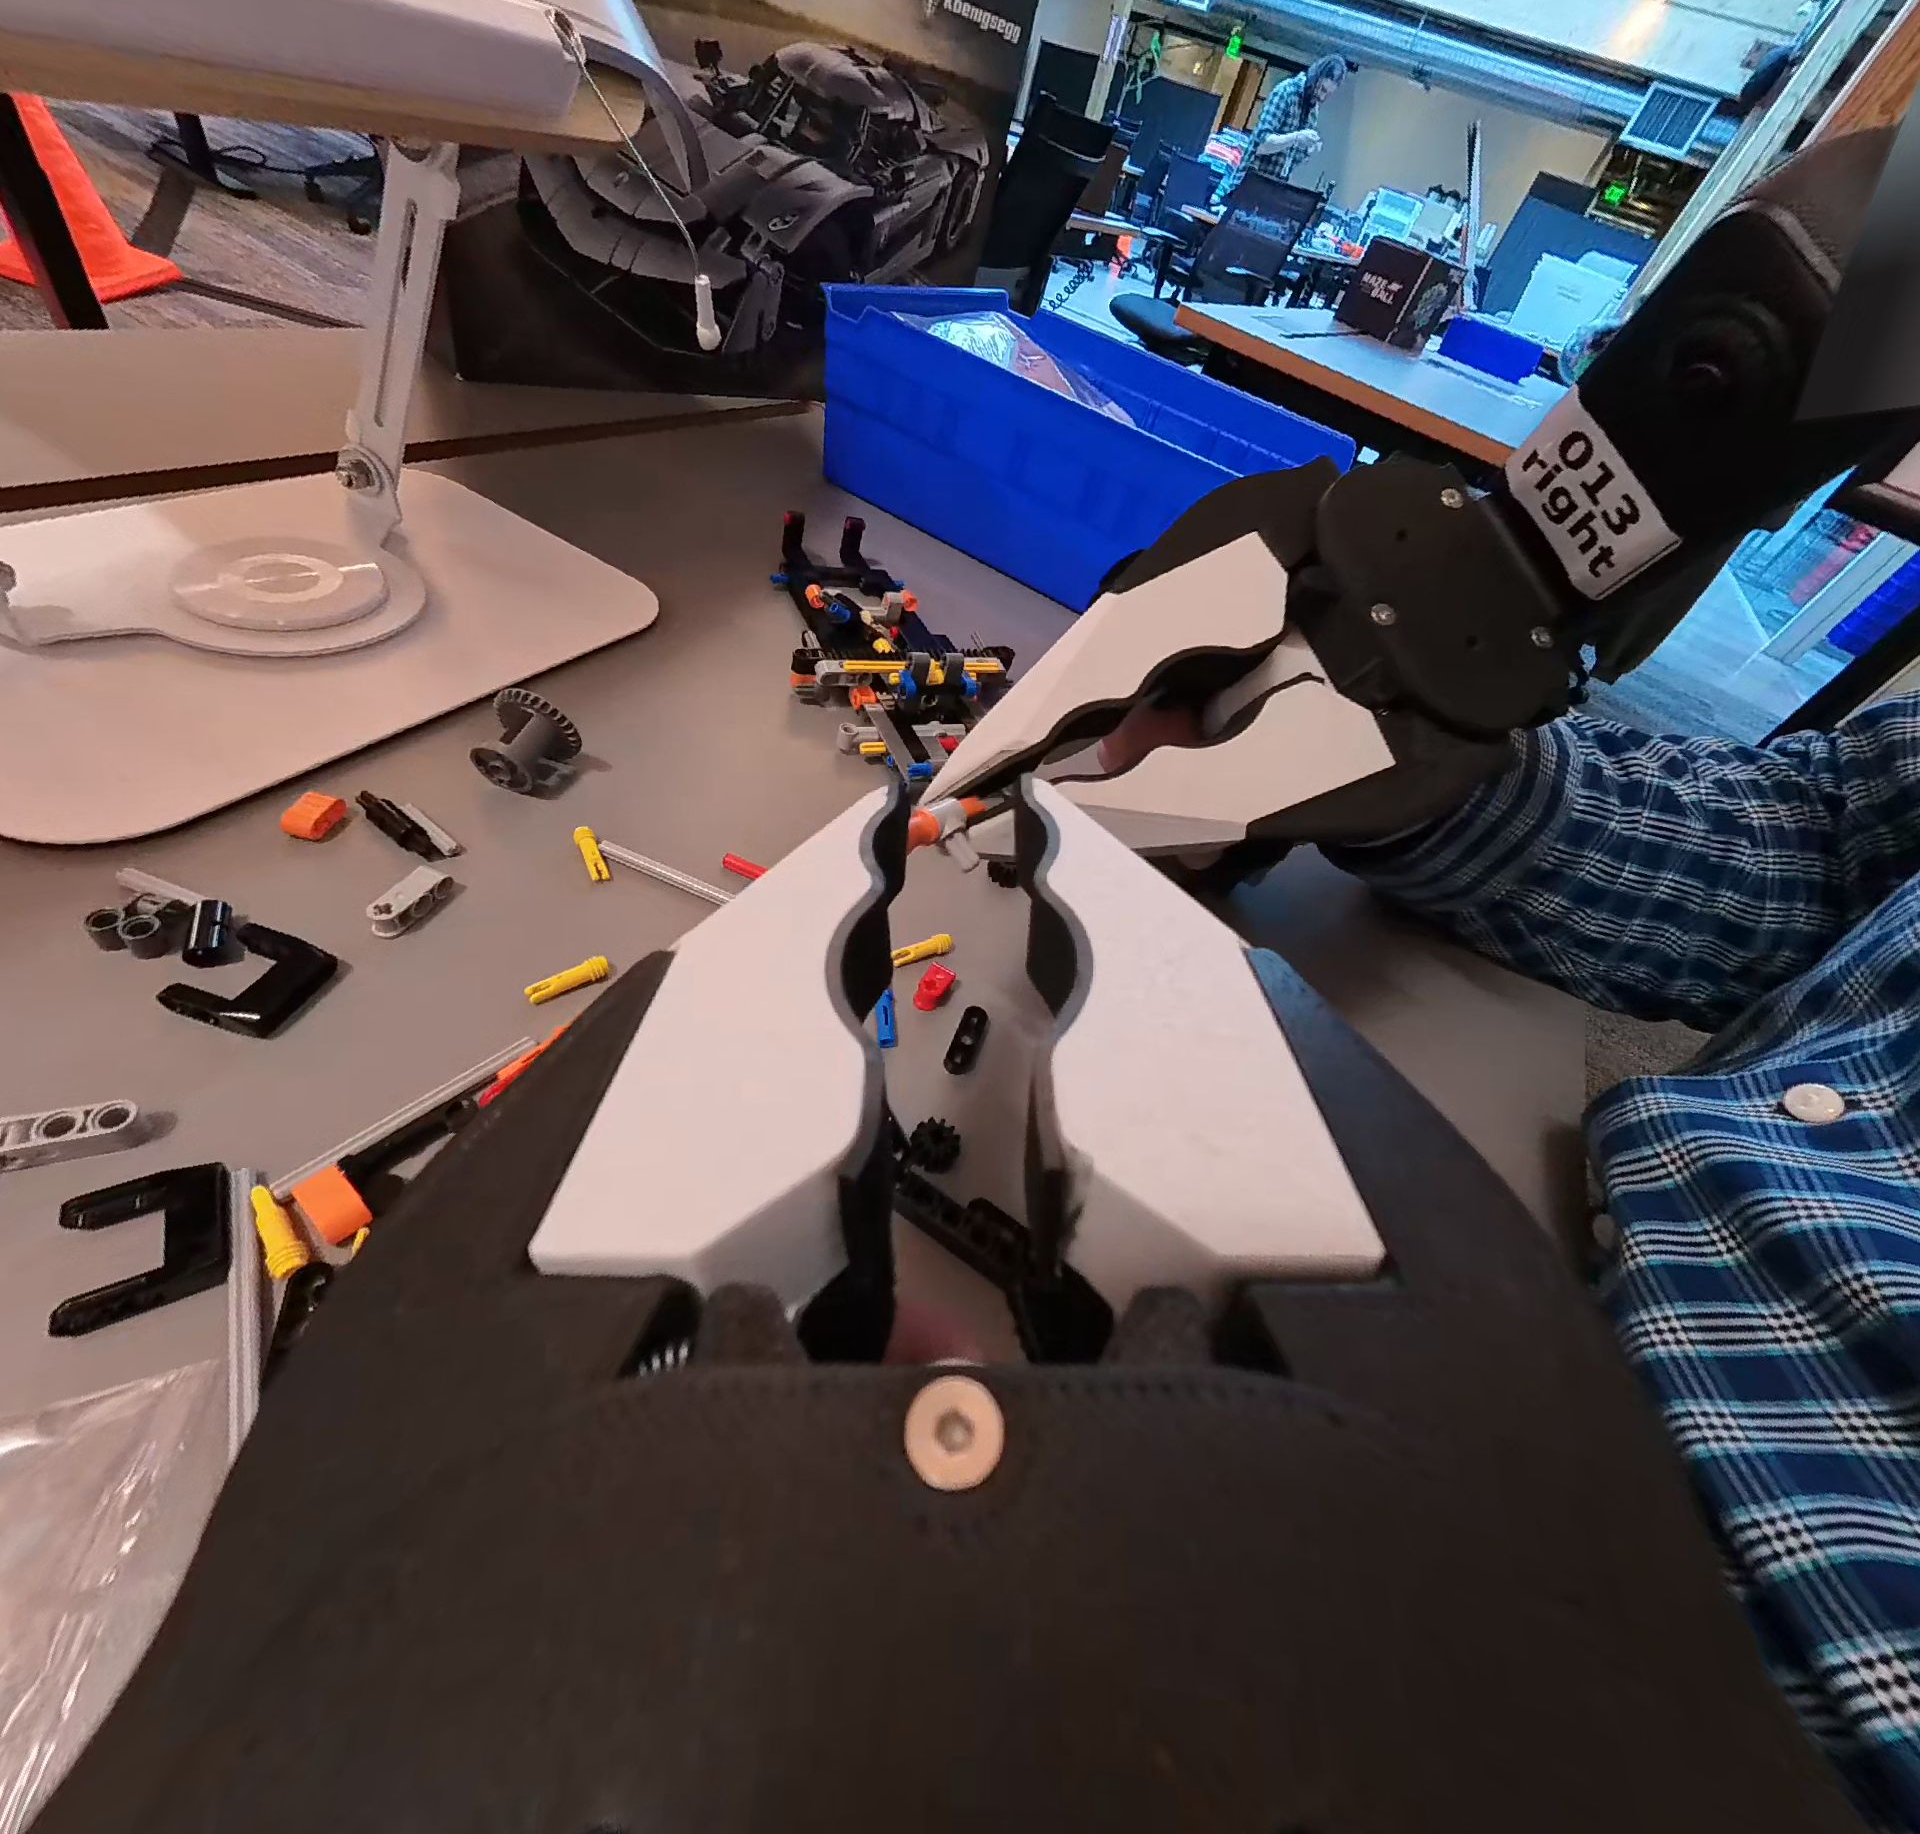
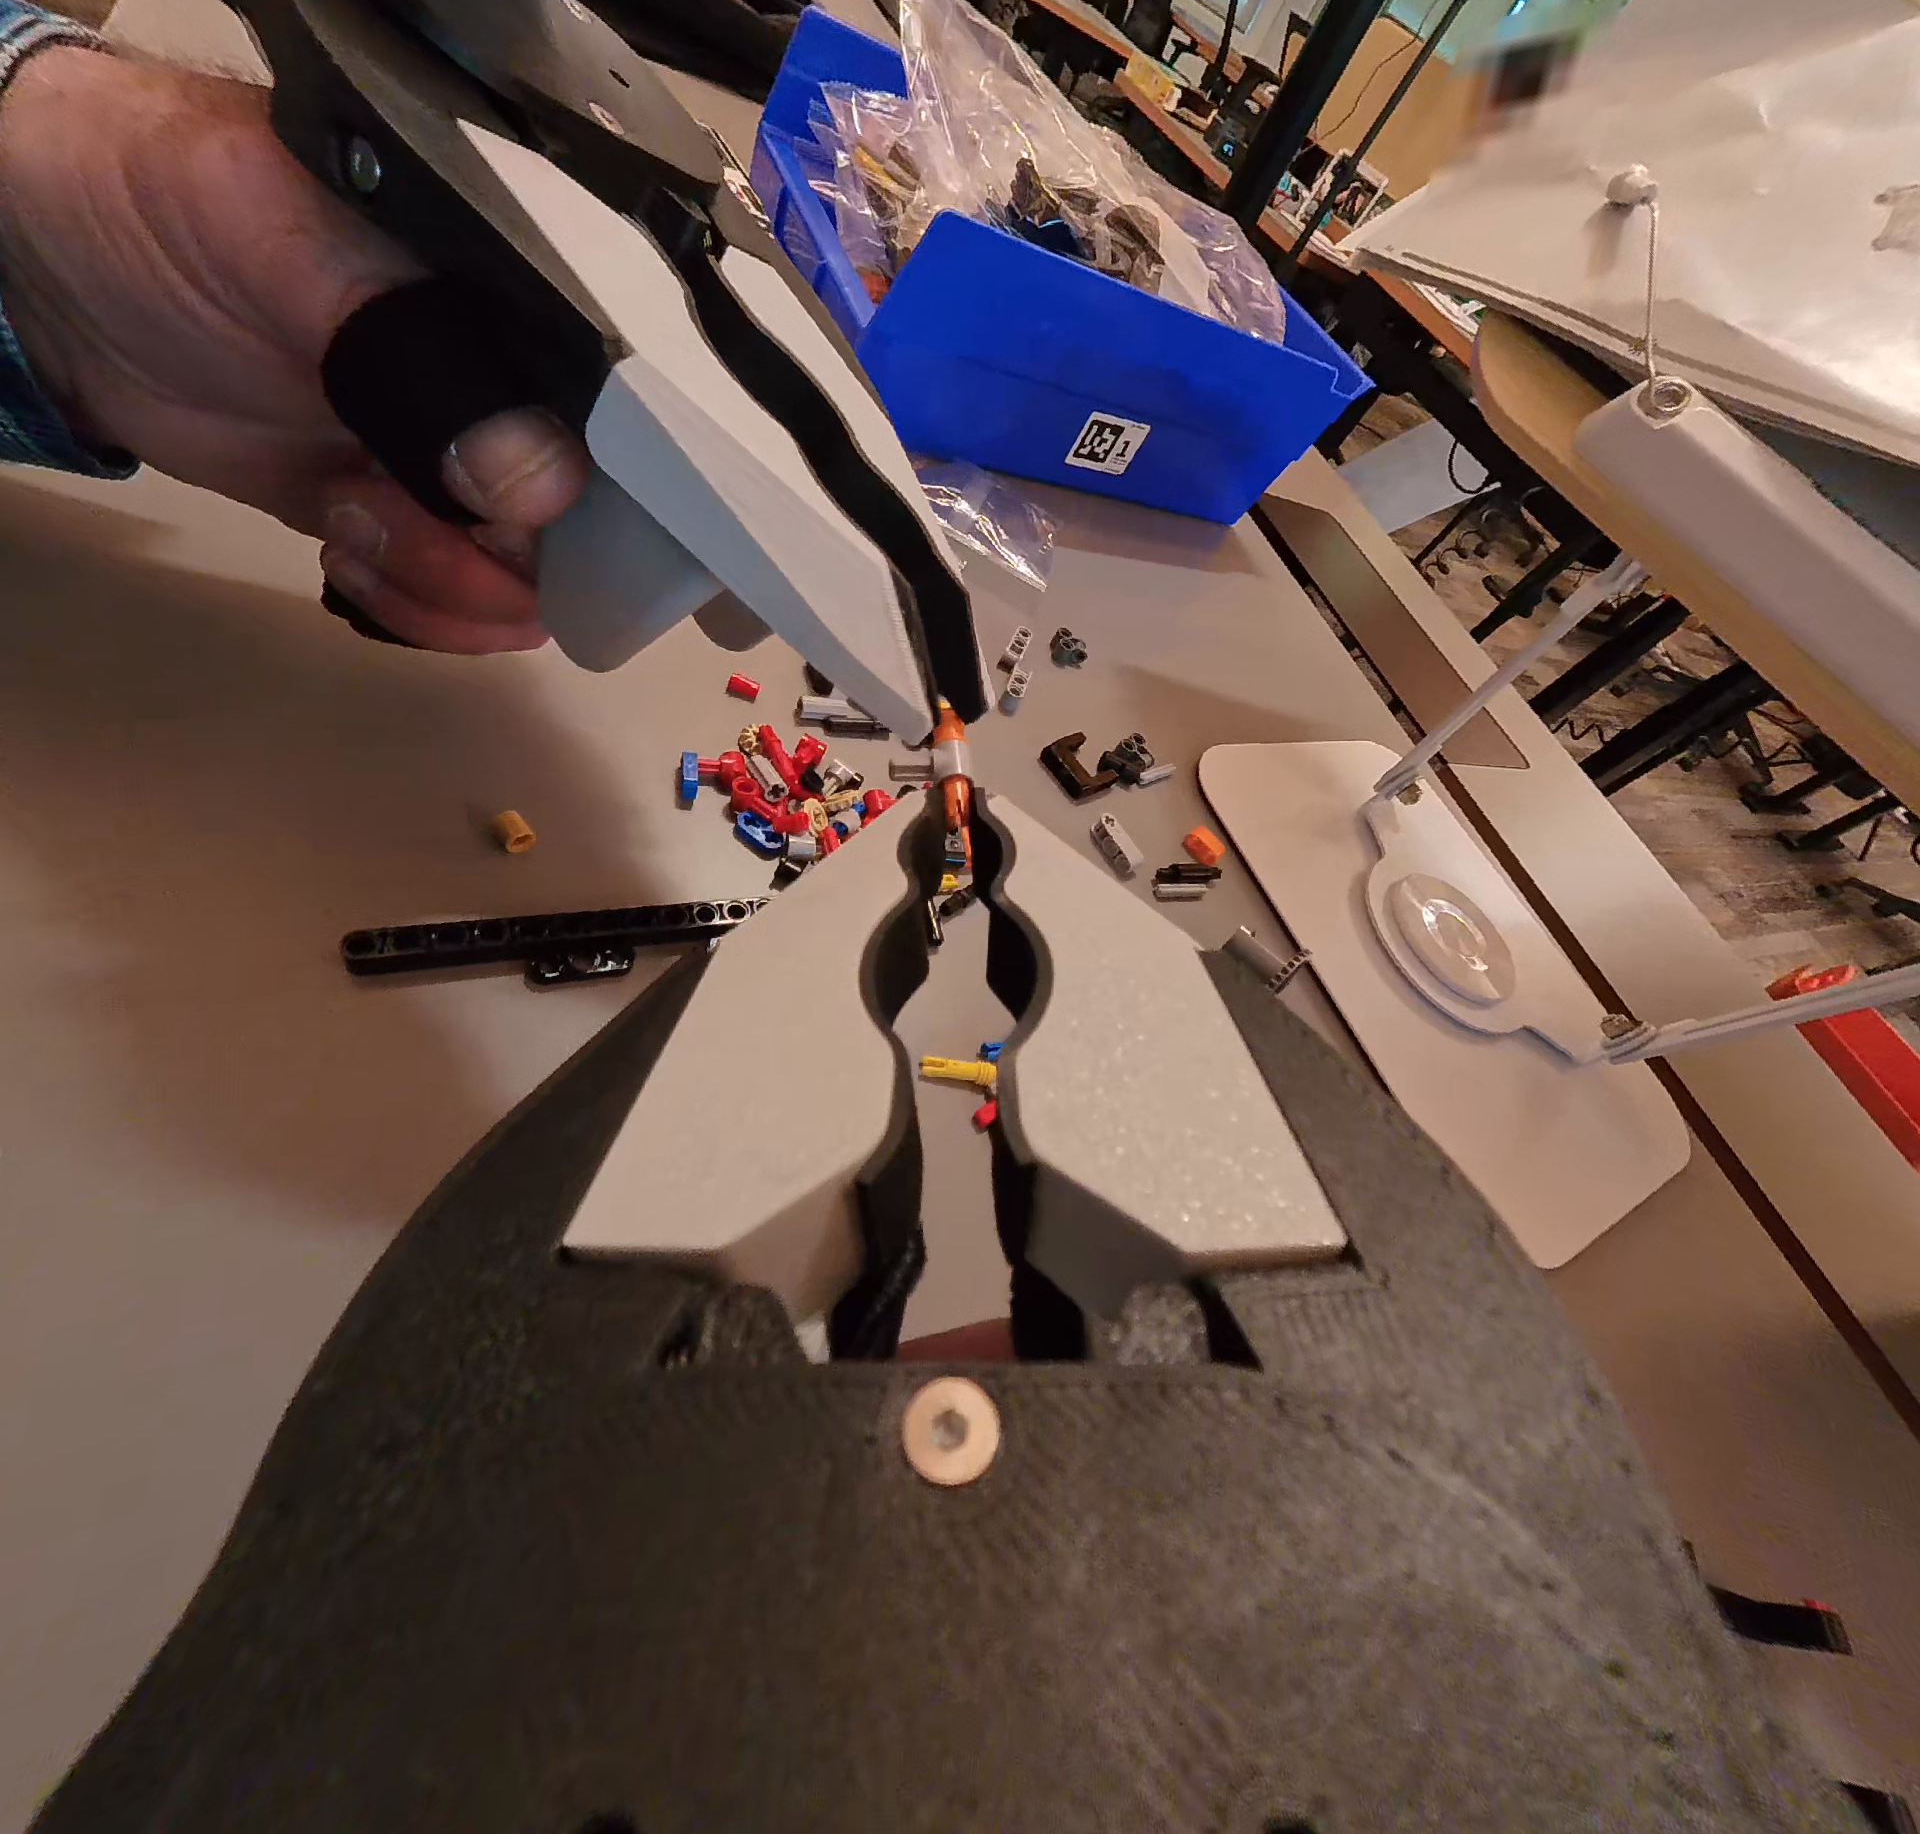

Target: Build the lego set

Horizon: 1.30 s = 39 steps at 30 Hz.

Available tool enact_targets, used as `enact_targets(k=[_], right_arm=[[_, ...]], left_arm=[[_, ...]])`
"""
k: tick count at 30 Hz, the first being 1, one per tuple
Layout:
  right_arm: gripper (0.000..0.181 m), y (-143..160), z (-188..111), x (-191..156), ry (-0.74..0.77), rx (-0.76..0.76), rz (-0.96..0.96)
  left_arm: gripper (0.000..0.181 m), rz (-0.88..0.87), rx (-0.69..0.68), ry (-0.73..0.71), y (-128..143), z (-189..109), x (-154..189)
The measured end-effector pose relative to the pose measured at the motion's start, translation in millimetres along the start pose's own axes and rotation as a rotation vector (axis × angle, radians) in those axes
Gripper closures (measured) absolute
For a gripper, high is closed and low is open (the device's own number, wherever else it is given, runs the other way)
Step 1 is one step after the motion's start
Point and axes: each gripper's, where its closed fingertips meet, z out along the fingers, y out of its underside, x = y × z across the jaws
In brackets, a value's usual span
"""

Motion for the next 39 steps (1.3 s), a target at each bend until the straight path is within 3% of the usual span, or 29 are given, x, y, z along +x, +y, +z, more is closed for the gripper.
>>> enact_targets(k=[28,35,39], right_arm=[[0.18,-3,-3,-7,-0.048,0.014,-0.021],[0.18,-5,-4,-18,-0.095,0.018,-0.068],[0.18,-5,-5,-15,-0.088,0.015,-0.064]], left_arm=[[0.164,-0.016,-0.003,-0.022,2,-2,-4],[0.18,-0.001,-0.037,0.024,7,1,6],[0.18,-0.012,-0.027,0.021,6,0,6]])
